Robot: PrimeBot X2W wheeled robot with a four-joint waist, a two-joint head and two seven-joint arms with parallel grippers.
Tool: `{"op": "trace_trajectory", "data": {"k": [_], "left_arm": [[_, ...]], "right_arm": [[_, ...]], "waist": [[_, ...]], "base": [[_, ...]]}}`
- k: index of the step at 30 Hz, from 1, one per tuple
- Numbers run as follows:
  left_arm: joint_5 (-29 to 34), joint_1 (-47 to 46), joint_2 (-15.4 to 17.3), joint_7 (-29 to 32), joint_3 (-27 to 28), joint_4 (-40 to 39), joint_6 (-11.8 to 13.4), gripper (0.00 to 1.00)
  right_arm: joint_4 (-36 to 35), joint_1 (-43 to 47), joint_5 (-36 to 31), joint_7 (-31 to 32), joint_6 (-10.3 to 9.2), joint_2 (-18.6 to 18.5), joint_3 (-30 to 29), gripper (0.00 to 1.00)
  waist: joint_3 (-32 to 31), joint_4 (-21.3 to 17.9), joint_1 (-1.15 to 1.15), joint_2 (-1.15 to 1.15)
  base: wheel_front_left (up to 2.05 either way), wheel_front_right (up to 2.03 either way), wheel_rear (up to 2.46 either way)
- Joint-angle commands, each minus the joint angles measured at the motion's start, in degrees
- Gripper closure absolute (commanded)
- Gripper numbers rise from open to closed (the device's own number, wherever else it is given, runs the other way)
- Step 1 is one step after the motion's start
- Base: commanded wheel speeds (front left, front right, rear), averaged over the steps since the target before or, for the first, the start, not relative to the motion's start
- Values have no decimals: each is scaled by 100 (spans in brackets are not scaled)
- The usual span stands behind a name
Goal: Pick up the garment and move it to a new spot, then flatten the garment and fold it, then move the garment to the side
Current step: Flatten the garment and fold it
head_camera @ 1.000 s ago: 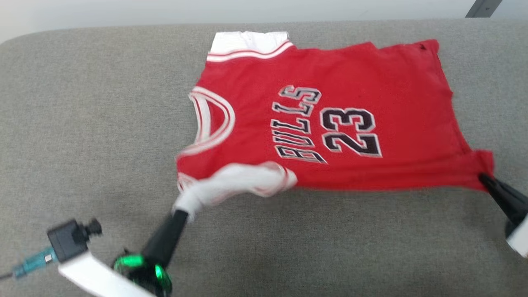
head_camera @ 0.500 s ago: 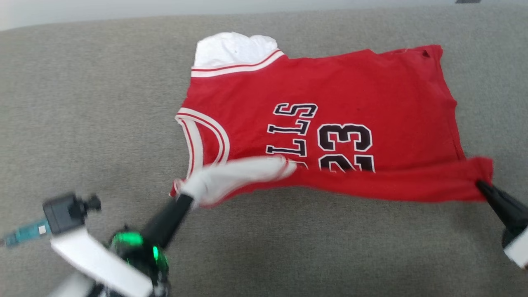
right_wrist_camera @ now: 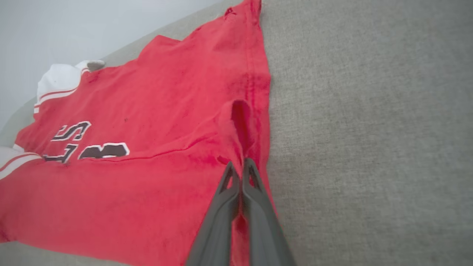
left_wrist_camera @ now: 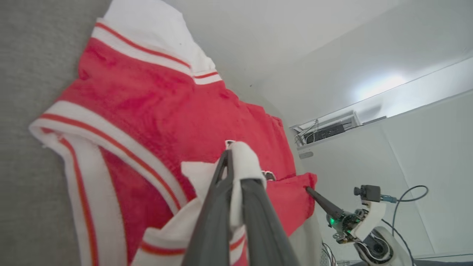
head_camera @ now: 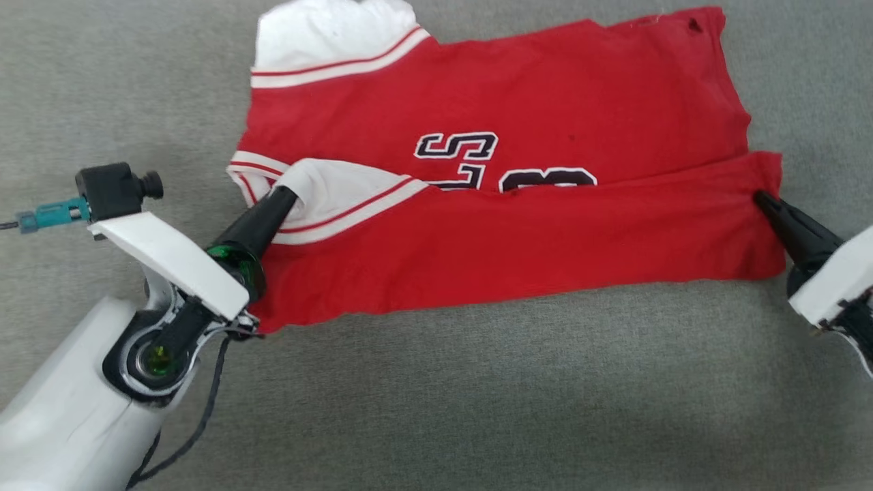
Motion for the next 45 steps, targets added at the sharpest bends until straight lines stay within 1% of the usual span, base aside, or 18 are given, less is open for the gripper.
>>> {"op": "trace_trajectory", "data": {"k": [1, 8, 9, 10, 11, 13, 14, 18, 21, 23, 25, 27, 32, 37, 40, 42, 44, 45], "left_arm": [[34, -113, -45, 2, -13, 147, 7, 100], [340, -233, -90, -113, -230, 797, 11, 100], [438, -260, -58, -157, -282, 857, 12, 75], [572, -291, -8, -196, -354, 894, 12, 16], [744, -334, 44, -238, -455, 893, 12, 1], [877, -377, 94, -291, -552, 877, 12, 0], [1069, -422, 165, -363, -640, 877, 11, 0], [1821, -607, 547, -581, -1038, 862, 10, 0], [2122, -660, 750, -601, -1191, 826, 10, 0], [2245, -651, 897, -450, -1281, 698, 45, 0], [2188, -540, 1028, -123, -1394, 488, 136, 0], [2155, -420, 1212, 361, -1585, 281, 283, 0], [1845, -211, 1463, 1386, -1905, -79, 637, 0], [1304, -64, 1455, 1877, -1922, -78, 696, 0], [1307, -95, 1457, 2085, -2032, 216, 744, 0], [1297, -109, 1393, 2137, -2074, 430, 689, 0], [1239, -142, 1285, 2055, -2023, 602, 615, 58], [1211, -152, 1236, 2011, -1999, 664, 571, 73]], "right_arm": [[118, -130, -37, -91, 0, 61, 94, 100], [693, -461, -21, -411, -1, 110, 563, 100], [723, -479, -9, -447, -1, 93, 652, 100], [732, -494, -15, -499, -1, 74, 728, 79], [742, -499, -24, -583, -1, 40, 790, 69], [740, -502, -53, -681, -1, -7, 830, 69], [740, -482, -73, -752, 0, -43, 880, 0], [678, -313, -106, -1013, -1, -189, 1016, 0], [587, -186, -112, -1156, -1, -256, 1034, 0], [526, -84, -106, -1227, -1, -291, 994, 0], [449, 13, -120, -1244, -1, -312, 974, 0], [373, 77, -142, -1243, -1, -302, 954, 0], [222, 177, -219, -1183, -1, -210, 929, 0], [163, 219, -280, -1172, -1, -120, 859, 0], [146, 209, -301, -1159, 0, -78, 832, 0], [139, 185, -311, -1135, 0, -48, 836, 0], [157, 134, -397, -1096, -1, -63, 876, 0], [161, 102, -448, -1055, -1, -81, 913, 0]], "waist": [[117, -88, 0, 0], [130, -106, 0, 0], [109, -99, 0, 0], [76, -92, 0, 0], [41, -82, 0, 0], [2, -69, 0, 0], [-53, -55, 0, 0], [-291, -2, 0, 0], [-478, 20, 0, 0], [-577, 16, 0, 0], [-652, 4, 0, 0], [-699, -26, 0, 0], [-722, -155, 0, 0], [-672, -299, 0, 0], [-648, -370, 0, 0], [-639, -417, 0, 0], [-633, -454, 0, 0], [-633, -467, 0, 0]], "base": [[0, 0, 0], [0, 0, 0], [0, 0, 0], [0, 0, 0], [0, 0, 0], [0, 0, 0], [0, 0, 0], [0, 0, 0], [0, 0, 0], [0, 0, 0], [0, 0, 0], [0, 0, 0], [0, 0, 0], [0, 0, 0], [0, 0, 0], [0, 0, 0], [0, 0, 0], [0, 0, 0]]}}
